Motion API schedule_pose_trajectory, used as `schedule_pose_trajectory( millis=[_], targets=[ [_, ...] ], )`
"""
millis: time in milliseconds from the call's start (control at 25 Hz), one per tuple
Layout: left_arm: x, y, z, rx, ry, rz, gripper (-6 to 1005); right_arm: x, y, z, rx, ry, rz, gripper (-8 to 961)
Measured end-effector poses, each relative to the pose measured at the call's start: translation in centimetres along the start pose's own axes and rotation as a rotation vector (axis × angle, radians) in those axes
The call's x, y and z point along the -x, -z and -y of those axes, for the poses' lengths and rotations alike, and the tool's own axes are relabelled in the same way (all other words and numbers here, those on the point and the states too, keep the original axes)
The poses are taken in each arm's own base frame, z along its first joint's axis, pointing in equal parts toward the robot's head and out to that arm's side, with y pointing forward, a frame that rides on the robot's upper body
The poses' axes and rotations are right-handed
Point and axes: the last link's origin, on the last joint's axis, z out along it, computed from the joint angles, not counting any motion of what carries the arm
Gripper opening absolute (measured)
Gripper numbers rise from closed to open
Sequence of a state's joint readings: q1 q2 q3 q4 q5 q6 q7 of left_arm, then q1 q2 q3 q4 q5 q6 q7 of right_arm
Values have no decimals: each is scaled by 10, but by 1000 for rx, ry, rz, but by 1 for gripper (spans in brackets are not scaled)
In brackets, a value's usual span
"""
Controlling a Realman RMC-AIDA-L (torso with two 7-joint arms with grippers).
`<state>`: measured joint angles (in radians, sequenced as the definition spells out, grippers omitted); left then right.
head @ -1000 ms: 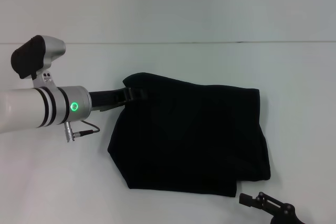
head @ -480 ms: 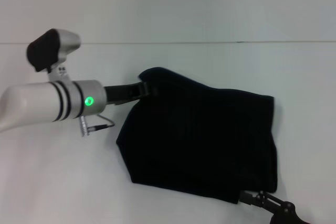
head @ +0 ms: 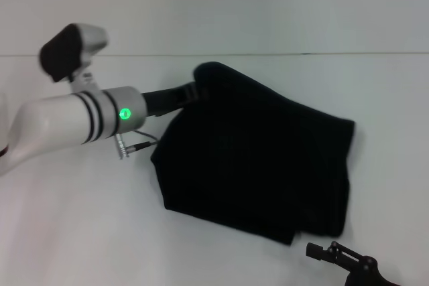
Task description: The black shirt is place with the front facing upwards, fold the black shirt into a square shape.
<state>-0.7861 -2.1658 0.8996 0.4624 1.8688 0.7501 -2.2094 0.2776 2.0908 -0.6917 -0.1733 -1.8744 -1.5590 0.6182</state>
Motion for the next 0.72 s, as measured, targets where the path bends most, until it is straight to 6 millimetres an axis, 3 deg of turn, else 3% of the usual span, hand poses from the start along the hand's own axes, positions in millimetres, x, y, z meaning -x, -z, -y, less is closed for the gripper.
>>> schedule_pose_trajectory(
  millis=[320, 720],
  targets=[
    [10, 31, 45, -24, 249, -167, 80, 1, -1, 0, 5, 3, 5, 883],
    [26, 37, 54, -2, 312, -180, 109, 3, -3, 2, 10, 8, 7, 883]
  ],
)
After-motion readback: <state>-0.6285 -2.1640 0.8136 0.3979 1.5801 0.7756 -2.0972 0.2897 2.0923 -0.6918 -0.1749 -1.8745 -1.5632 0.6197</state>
